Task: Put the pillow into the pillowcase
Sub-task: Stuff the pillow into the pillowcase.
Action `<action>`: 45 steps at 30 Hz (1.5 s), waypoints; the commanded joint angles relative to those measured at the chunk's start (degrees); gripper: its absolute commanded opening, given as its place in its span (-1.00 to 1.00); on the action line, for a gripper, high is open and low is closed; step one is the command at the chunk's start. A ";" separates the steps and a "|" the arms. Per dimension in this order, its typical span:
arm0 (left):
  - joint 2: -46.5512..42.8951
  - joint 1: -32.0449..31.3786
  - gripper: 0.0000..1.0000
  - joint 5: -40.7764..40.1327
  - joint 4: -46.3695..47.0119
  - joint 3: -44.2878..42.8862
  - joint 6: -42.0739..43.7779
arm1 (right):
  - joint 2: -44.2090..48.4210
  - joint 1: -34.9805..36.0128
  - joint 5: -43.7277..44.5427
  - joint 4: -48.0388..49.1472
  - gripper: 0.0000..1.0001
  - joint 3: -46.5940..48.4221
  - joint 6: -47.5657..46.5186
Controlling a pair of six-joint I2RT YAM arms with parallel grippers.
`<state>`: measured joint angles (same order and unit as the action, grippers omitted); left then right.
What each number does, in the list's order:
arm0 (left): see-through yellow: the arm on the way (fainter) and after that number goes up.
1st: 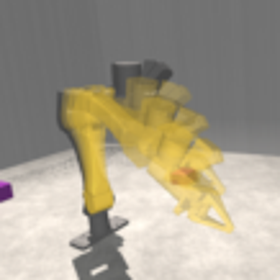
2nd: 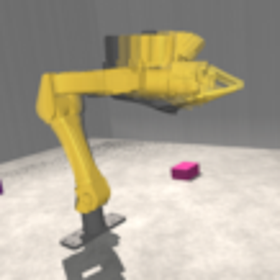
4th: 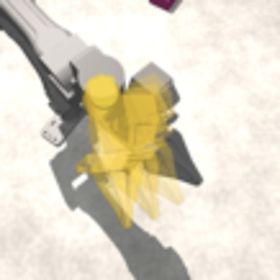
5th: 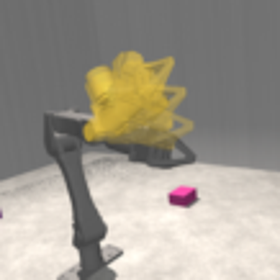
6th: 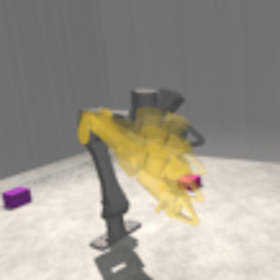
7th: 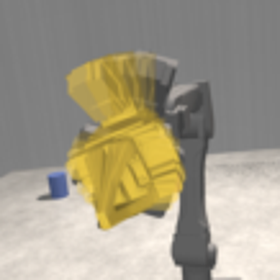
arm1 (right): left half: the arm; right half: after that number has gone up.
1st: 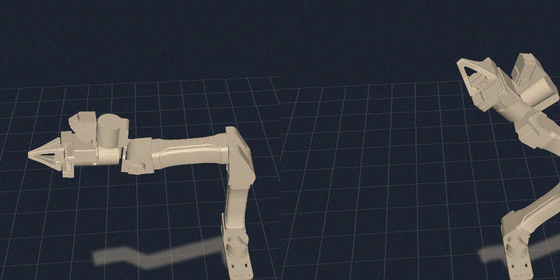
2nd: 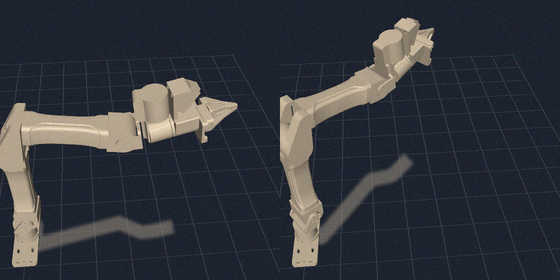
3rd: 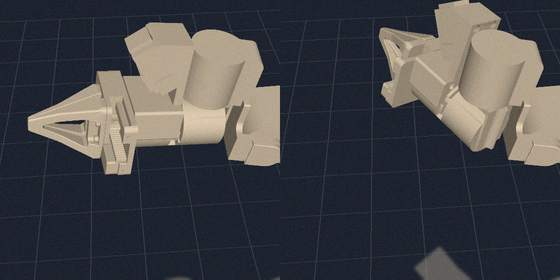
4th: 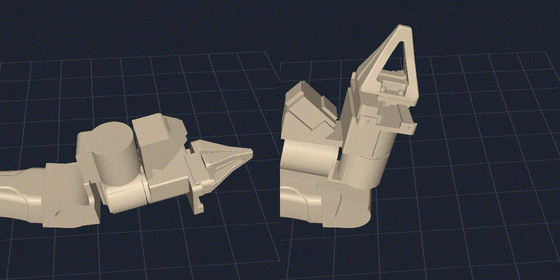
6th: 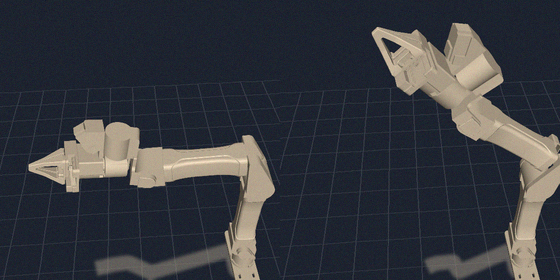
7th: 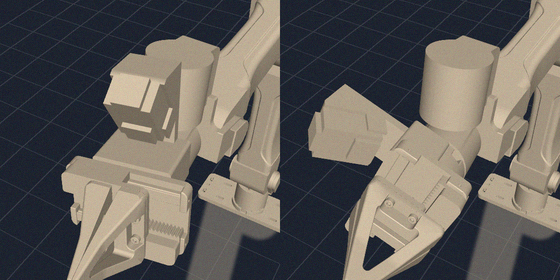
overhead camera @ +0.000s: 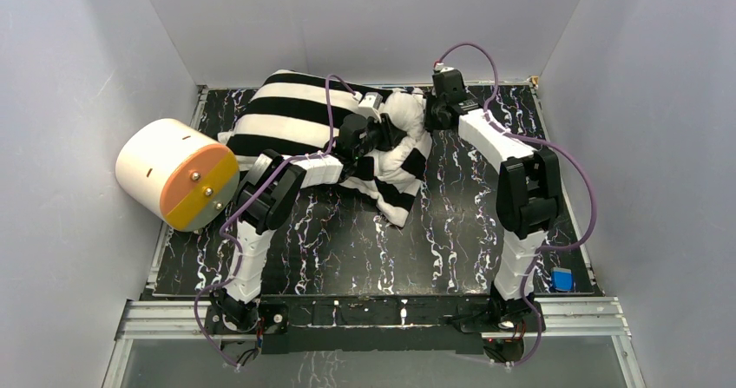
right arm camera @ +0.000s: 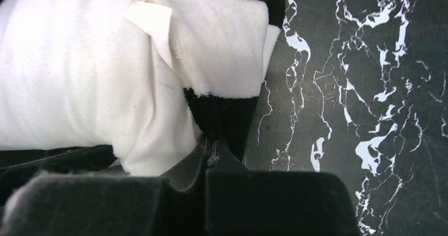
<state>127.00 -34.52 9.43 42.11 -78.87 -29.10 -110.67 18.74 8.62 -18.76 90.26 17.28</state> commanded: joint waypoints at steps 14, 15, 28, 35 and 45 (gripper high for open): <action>12.13 2.54 -0.53 -5.64 -28.93 3.73 2.97 | 13.76 -2.74 -42.82 39.71 -1.00 -11.52 25.18; 12.13 2.53 -0.53 -5.62 -28.99 3.74 2.96 | 13.47 -3.27 -45.77 43.16 -1.00 -12.19 28.86; 13.76 1.12 -0.50 -1.21 -27.48 1.84 -1.05 | 8.99 -3.51 -61.43 74.29 -1.00 -14.93 51.18; 15.73 -2.24 -0.50 1.80 -25.25 -1.11 -5.72 | 7.40 -2.97 -65.84 93.13 -1.00 -16.48 65.71; 16.68 -2.21 -0.51 2.04 -24.46 -0.73 -8.38 | 8.91 -2.99 -68.92 103.35 -1.00 -15.31 75.67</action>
<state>130.78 -33.50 9.21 40.69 -85.14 -36.14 -110.76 10.44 -39.68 47.27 69.58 77.84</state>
